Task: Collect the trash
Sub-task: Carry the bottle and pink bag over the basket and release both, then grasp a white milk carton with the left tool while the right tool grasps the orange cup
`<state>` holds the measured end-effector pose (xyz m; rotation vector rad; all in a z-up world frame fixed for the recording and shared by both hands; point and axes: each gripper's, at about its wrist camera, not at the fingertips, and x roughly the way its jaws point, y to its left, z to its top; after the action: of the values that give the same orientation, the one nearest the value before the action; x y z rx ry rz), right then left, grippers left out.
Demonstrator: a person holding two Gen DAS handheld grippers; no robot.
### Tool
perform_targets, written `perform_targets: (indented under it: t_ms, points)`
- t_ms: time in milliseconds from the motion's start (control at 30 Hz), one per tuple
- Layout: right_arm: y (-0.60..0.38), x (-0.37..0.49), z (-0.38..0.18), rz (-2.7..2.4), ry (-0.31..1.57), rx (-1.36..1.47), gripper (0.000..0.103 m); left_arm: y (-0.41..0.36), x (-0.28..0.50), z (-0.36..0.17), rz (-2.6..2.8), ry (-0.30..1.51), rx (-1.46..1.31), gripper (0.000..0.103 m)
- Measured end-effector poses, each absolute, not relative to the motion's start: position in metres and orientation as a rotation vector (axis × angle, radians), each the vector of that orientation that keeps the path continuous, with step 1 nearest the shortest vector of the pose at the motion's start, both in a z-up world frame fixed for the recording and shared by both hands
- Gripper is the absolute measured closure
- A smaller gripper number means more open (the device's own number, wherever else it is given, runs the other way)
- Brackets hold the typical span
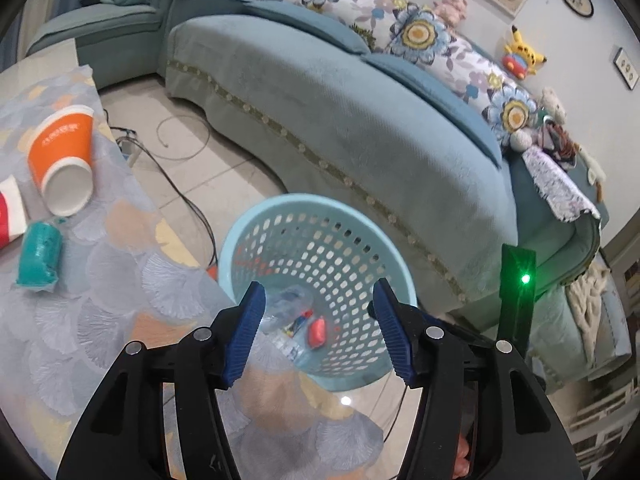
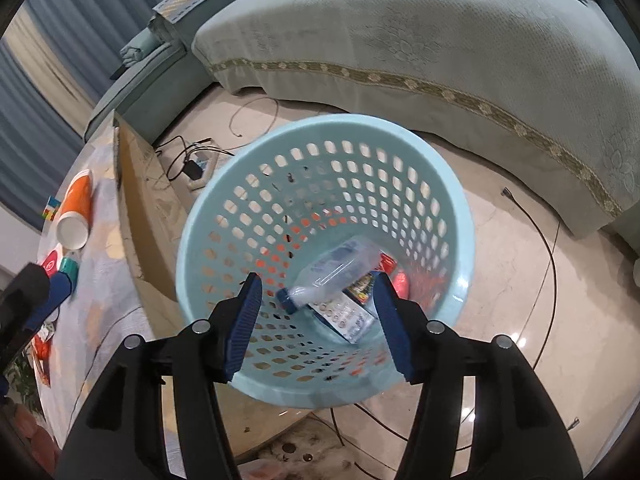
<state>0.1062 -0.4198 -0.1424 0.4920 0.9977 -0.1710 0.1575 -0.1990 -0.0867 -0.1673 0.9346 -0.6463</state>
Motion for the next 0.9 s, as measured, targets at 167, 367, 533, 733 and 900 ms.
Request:
perform_targets:
  t_ms: [167, 367, 533, 733, 900]
  points:
    - [-0.399, 0.105, -0.124, -0.132, 0.959, 0.443, 0.049, -0.181, 0.146, -0.069, -0.628, 0.863, -0.184, 0.041]
    - [-0.363, 0.103, -0.081, -0.071, 0.878, 0.364, 0.049, -0.151, 0.130, -0.033, -0.566, 0.757, -0.193, 0.038]
    - [-0.320, 0.104, -0.051, 0.006, 0.832, 0.281, 0.049, -0.111, 0.116, -0.002, -0.464, 0.692, -0.220, 0.035]
    - [-0.256, 0.123, -0.024, 0.122, 0.810, 0.194, 0.049, -0.025, 0.105, 0.020, -0.300, 0.654, -0.264, 0.023]
    - [-0.201, 0.150, -0.009, 0.241, 0.788, 0.085, 0.049, 0.065, 0.111, 0.032, -0.122, 0.655, -0.265, 0.015]
